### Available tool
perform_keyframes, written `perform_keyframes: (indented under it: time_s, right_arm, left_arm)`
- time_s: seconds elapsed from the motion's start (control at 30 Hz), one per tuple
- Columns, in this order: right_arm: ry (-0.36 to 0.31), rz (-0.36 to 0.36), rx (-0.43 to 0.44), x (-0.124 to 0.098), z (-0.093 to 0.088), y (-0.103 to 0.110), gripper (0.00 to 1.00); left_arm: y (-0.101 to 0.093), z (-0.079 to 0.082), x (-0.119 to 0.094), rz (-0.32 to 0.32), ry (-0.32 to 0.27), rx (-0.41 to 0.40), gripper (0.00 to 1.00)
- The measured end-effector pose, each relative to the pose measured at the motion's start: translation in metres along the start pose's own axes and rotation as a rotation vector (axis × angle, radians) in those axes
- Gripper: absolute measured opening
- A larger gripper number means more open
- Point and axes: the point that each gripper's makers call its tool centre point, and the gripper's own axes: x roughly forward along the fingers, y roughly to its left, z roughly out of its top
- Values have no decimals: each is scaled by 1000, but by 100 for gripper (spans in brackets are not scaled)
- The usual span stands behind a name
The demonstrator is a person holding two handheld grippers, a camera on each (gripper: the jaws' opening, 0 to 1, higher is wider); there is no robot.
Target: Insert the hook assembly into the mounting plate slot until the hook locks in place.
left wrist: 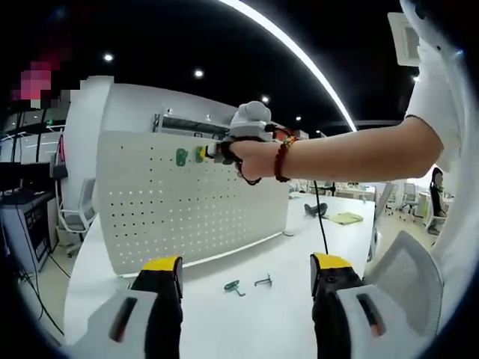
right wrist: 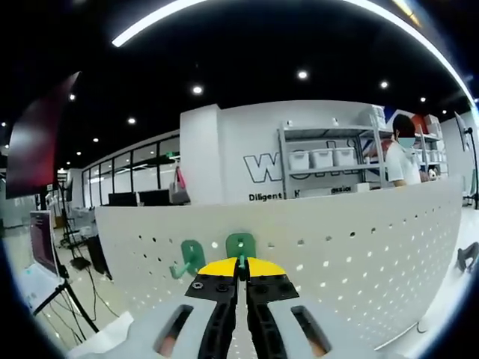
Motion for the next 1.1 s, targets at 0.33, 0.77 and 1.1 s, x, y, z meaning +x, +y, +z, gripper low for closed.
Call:
perform_keyframes:
  time_s: [0.33,0.77,1.1]
  right_arm:
    - [15,-24,-3,3,-3,-1,2]
    - [36,12,-64,1,-4,6,5]
    - [53,49,-88,-1,-7,12,10]
  left_arm:
    - [1,-1,-3,11,2,-3,71]
    - [-3,1,-1,-11,4,-4,70]
    - [-2,4,0,-19,-4,-4,70]
